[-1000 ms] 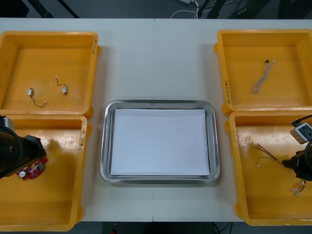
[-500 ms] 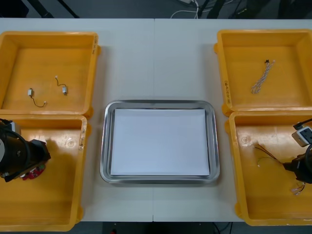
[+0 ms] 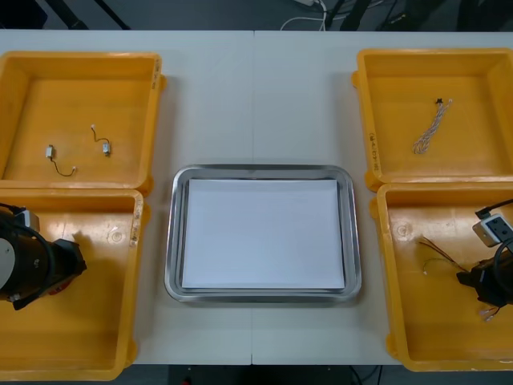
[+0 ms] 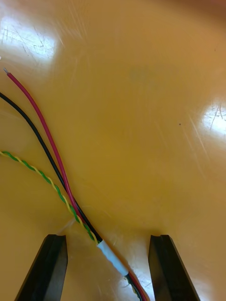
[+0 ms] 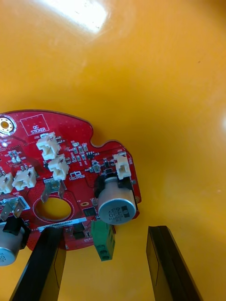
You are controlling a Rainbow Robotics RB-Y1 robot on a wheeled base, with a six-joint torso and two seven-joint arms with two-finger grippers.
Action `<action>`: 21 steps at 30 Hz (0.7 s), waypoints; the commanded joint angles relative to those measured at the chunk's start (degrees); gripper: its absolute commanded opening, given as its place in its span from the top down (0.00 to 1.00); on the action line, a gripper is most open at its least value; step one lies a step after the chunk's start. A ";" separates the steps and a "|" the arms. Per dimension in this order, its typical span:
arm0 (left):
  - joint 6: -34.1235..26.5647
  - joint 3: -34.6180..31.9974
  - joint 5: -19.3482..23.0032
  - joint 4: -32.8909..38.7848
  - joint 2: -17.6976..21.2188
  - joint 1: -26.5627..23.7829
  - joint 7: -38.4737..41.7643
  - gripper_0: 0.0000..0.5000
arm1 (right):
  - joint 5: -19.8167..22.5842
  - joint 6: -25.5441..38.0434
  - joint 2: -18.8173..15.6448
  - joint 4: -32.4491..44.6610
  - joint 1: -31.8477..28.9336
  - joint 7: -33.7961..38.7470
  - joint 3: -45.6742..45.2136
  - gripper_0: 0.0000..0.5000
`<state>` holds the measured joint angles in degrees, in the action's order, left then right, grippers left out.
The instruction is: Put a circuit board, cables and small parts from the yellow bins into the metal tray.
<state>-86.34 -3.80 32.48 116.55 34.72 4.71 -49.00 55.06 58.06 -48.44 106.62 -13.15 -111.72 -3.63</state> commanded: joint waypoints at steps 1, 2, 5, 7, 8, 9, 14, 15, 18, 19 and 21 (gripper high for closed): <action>0.82 0.90 -1.02 0.52 -0.27 1.62 2.41 0.18 | -0.56 -0.58 0.45 -0.10 -1.70 -2.45 0.38 0.00; 0.82 0.90 -1.11 0.43 -0.27 1.62 2.24 0.61 | -0.56 -0.58 0.45 -0.10 -1.70 -2.62 0.47 0.00; 0.82 0.90 -1.02 0.52 -0.36 1.62 1.97 1.00 | -0.56 -0.58 0.45 -0.10 -1.79 -2.71 0.47 0.20; 0.82 0.90 -1.11 0.52 -0.36 1.62 1.89 1.00 | -0.65 -0.58 0.45 -0.10 -1.88 -2.80 0.47 0.90; 0.82 0.90 -1.11 0.52 -0.36 1.62 1.89 1.00 | -0.65 -0.58 0.45 -0.10 -1.88 -2.80 0.47 0.90; 0.91 0.90 -1.11 0.52 -0.36 1.62 1.80 1.00 | -0.56 -0.66 0.45 -0.10 -1.88 -2.80 0.47 1.00; 1.00 0.90 -0.93 0.52 -0.36 1.62 1.80 1.00 | -0.56 -0.93 0.36 -0.10 -1.88 -2.80 0.47 1.00; 1.00 0.90 -0.93 0.52 -0.36 1.71 1.80 1.00 | -0.56 -1.28 0.45 -0.10 -1.88 -2.89 0.38 1.00; 1.00 0.81 -0.93 0.61 -0.36 1.62 1.62 1.00 | -0.56 -1.63 0.36 -0.10 -1.18 -3.33 0.38 1.00; 1.00 0.81 -0.93 0.61 -0.27 1.62 1.62 1.00 | -0.56 -1.54 0.36 -0.01 -0.83 -3.50 0.38 1.00; 0.73 0.64 -1.02 1.14 -0.09 1.62 1.54 1.00 | -0.56 -1.54 0.36 -0.10 -0.12 -3.77 0.20 1.00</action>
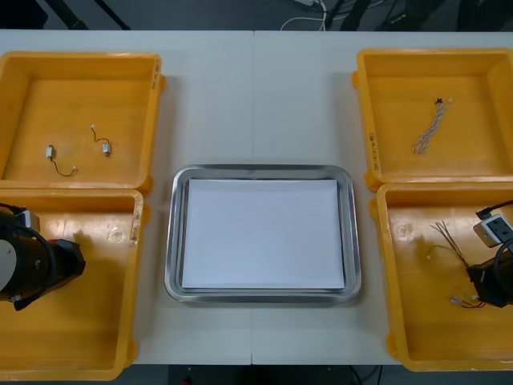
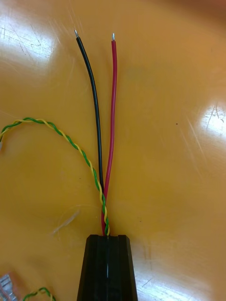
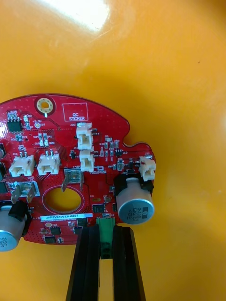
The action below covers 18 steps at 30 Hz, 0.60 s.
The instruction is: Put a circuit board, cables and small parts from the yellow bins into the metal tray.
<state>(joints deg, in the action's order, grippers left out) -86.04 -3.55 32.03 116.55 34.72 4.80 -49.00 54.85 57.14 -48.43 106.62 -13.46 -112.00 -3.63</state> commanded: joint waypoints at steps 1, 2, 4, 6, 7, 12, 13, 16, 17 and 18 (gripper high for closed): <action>-0.09 0.03 -0.56 1.58 -0.01 1.52 1.54 1.00 | -0.35 -0.62 0.36 -0.09 0.54 -3.67 0.12 1.00; -0.53 -0.14 -0.56 1.93 -0.01 1.44 1.54 1.00 | -0.35 -0.53 0.36 -0.09 0.80 -3.76 0.03 1.00; -3.43 -1.20 -0.30 3.51 0.17 1.08 1.45 1.00 | -0.35 0.78 0.36 -0.09 1.86 -4.11 -0.24 1.00; -6.07 -2.08 -0.03 5.09 0.26 0.64 1.45 1.00 | -0.27 2.63 0.44 -0.01 2.82 -4.20 -0.67 1.00; -7.83 -2.60 0.14 6.23 0.26 0.38 1.45 1.00 | 0.09 4.04 0.36 -0.01 3.35 -4.20 -1.03 1.00; -13.45 -4.36 1.02 9.49 0.35 -1.64 1.36 1.00 | 2.28 11.59 0.36 0.17 5.55 -4.28 -4.01 1.00; -14.16 -4.62 1.02 9.93 0.35 -2.17 1.36 1.00 | 2.46 13.09 0.36 0.43 5.90 -4.37 -4.72 1.00; -16.62 -5.15 1.46 11.07 0.43 -3.75 1.27 1.00 | 2.99 17.31 0.36 1.23 6.78 -4.28 -6.83 1.00; -17.41 -5.33 1.64 11.60 0.43 -4.37 1.27 1.00 | 2.99 18.71 0.36 1.58 7.13 -4.28 -7.44 1.00; -18.64 -5.59 1.72 12.21 0.43 -5.07 1.27 1.00 | 2.99 20.38 0.36 2.10 7.48 -4.28 -8.32 1.00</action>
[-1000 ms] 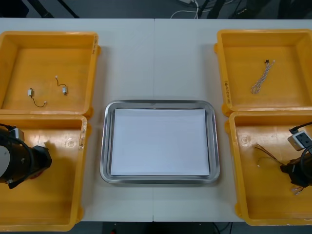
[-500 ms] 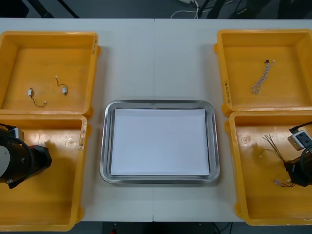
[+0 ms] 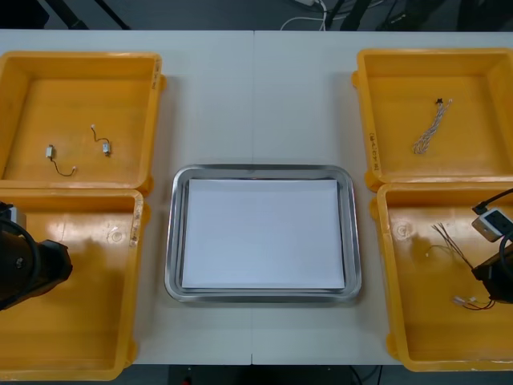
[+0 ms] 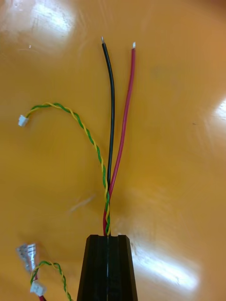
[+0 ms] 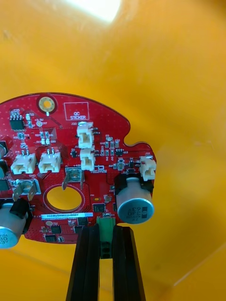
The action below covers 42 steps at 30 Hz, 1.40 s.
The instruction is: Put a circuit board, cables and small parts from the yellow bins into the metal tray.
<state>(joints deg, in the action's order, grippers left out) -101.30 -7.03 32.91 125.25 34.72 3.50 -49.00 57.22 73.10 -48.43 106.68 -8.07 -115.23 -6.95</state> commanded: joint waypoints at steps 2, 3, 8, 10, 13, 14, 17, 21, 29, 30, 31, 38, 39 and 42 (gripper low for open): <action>-5.75 -2.46 1.19 4.65 0.52 -5.26 1.01 1.00 | 0.61 7.68 0.35 2.92 2.71 -0.88 -6.41 1.00; -6.90 -2.63 1.37 5.09 0.52 -5.96 0.92 1.00 | 0.70 9.17 0.35 3.19 3.06 -0.79 -7.12 1.00; -8.70 -2.72 1.98 7.55 0.61 -10.27 0.83 1.00 | 0.88 15.67 0.35 4.77 4.82 -0.35 -10.02 1.00; -8.70 -2.63 2.33 7.99 0.61 -11.94 0.66 1.00 | 1.05 17.52 0.26 5.47 5.17 -0.09 -10.98 1.00; -8.70 -2.02 3.65 8.08 1.14 -15.10 0.31 1.00 | 1.14 19.63 0.09 6.70 5.79 0.44 -12.57 1.00; -8.70 -1.58 3.83 8.08 1.31 -15.98 0.22 1.00 | 1.14 20.16 -0.09 6.96 6.05 0.62 -12.83 1.00; -8.70 0.53 3.56 8.17 1.84 -19.06 0.31 1.00 | 1.67 22.18 -1.14 7.32 6.93 1.23 -13.71 1.00; -8.70 3.25 3.04 8.08 1.84 -21.78 0.40 1.00 | 2.55 24.90 -2.73 7.32 8.07 2.11 -15.03 1.00; -8.70 8.79 3.21 8.08 1.84 -25.03 0.48 1.00 | 2.63 29.39 -5.63 7.32 10.36 4.49 -17.93 1.00; -8.70 9.41 3.30 8.08 1.84 -25.30 0.57 1.00 | 2.72 29.82 -6.15 7.40 10.80 4.66 -18.01 1.00; -8.70 10.11 3.39 8.08 1.93 -25.65 0.75 1.00 | 2.90 30.26 -6.59 7.40 11.15 5.01 -18.19 1.00; -8.70 15.30 4.35 7.55 2.37 -28.73 1.45 1.00 | 7.03 33.96 -8.79 7.40 16.07 10.81 -18.19 1.00; -8.70 16.09 4.53 7.38 2.28 -29.25 1.63 1.00 | 7.29 34.22 -8.88 7.40 16.86 10.81 -18.10 1.00; -8.70 18.28 4.97 6.76 2.37 -30.48 2.24 1.00 | 7.55 35.27 -8.97 7.40 19.23 10.20 -17.40 1.00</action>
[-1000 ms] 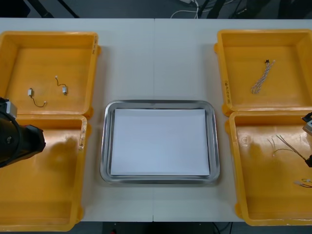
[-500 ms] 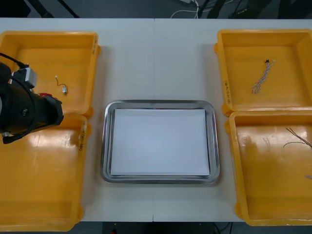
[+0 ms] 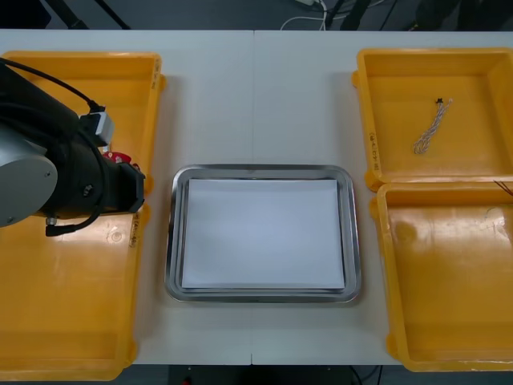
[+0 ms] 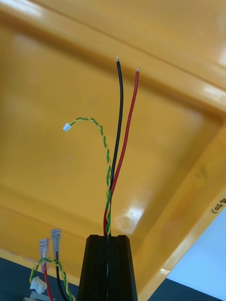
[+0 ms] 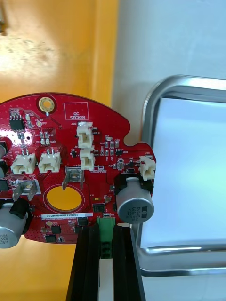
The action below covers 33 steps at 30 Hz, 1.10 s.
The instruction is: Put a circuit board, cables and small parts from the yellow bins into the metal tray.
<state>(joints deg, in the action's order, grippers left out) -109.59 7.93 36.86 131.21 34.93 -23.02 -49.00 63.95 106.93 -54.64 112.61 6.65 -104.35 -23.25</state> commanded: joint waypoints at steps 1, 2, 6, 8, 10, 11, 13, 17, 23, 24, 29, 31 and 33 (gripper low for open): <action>-0.41 4.02 1.19 0.71 2.07 -4.31 2.42 1.00 | 1.00 1.88 -2.84 1.47 5.39 -0.68 -0.65 1.00; -0.41 4.90 1.19 0.54 2.07 -4.75 2.68 1.00 | 1.09 2.41 -3.02 1.47 6.53 -0.68 -0.13 1.00; -0.41 7.89 1.63 0.19 1.98 -5.72 3.74 1.00 | 1.09 3.07 -3.02 1.47 11.63 0.11 2.07 1.00; -0.41 9.12 1.63 0.19 1.98 -5.89 4.35 1.00 | 1.00 3.07 -3.02 1.38 13.74 0.46 3.04 1.00; -0.41 10.61 1.72 0.19 1.89 -6.07 5.14 1.00 | 1.35 3.07 -3.02 1.03 15.49 0.90 4.09 1.00; -0.41 11.49 1.63 0.27 1.89 -6.15 5.93 1.00 | 1.44 3.07 -3.02 1.03 16.20 1.07 4.88 1.00; -0.41 12.90 1.63 0.19 1.89 -6.51 7.60 1.00 | 1.61 3.07 -3.02 1.03 17.08 1.43 6.11 1.00; -0.41 16.06 1.72 0.19 1.89 -7.12 11.03 1.00 | 3.02 3.07 -2.93 1.03 19.54 1.78 9.45 1.00; -0.41 20.63 0.58 0.19 1.89 -7.56 15.34 1.00 | 5.30 3.07 -1.00 1.03 22.17 2.22 11.65 1.00; -0.41 21.16 0.31 0.19 1.89 -7.47 15.60 1.00 | 5.39 3.07 -0.82 1.03 22.44 2.22 11.91 1.00; -0.41 24.76 -1.62 -0.25 1.89 -7.56 16.83 1.00 | 5.83 3.07 -0.38 1.03 25.16 2.13 15.69 1.00; -0.41 26.17 -2.59 -0.69 1.54 -7.56 17.36 1.00 | 6.01 3.07 -0.29 1.03 26.30 1.87 17.19 1.00; -0.41 28.02 -4.26 -1.57 1.01 -7.47 17.97 1.00 | 6.27 3.07 -0.29 1.30 27.27 1.69 18.94 1.00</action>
<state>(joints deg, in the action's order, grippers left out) -109.61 33.22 34.78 130.39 35.10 -28.19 -32.65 69.40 109.75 -54.74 112.63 30.11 -103.71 -7.36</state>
